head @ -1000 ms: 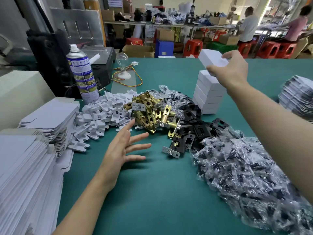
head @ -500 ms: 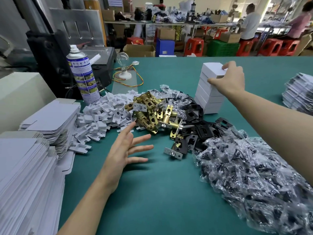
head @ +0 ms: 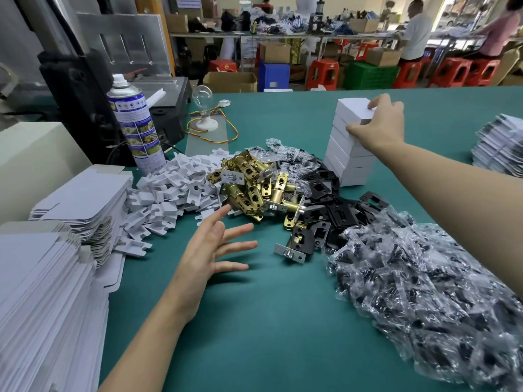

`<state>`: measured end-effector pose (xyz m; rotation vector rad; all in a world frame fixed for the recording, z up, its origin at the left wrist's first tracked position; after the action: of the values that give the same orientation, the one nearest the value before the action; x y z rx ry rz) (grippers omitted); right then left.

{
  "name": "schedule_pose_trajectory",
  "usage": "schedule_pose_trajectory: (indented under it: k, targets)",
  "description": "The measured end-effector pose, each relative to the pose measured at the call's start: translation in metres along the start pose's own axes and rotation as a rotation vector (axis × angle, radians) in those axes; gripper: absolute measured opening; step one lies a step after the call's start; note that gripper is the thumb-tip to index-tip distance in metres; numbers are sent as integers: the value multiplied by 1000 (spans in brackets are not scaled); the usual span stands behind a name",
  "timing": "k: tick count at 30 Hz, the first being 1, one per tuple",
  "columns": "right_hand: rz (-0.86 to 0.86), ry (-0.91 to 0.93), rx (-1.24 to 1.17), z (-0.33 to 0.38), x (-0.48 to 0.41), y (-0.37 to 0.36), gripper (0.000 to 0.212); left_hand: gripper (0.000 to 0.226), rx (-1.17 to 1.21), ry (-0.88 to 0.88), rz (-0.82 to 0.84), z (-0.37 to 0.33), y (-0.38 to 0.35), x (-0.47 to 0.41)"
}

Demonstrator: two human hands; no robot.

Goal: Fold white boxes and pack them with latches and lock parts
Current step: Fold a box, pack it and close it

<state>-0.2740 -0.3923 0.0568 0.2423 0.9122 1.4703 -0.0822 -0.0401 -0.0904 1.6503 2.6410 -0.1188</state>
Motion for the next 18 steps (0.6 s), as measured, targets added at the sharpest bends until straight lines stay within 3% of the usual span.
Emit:
schedule_pose_trajectory:
  k: [10,14,18]
  targets:
    - [3,14,-28,-2,-2,-1,52,67,-8,4,12,0,-1,2]
    - [17,4,71,-2,3,-3,63,64,-17,17,23,0,-3,1]
    - [-141,213,170,33,24,8,68,65,-24,19,19,0,-3,1]
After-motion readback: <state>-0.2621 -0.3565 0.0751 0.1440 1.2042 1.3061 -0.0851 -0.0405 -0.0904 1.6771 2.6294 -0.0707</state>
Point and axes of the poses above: each hand's wrist, its own x-axis away from the middle knuckle, its own y-axis out of the back of the hand, z = x × y, the point moved 8 cm from there along -x, towards the middle knuckle, and after that the axes turned 4 degrees about -x, right-handed, at the moved point
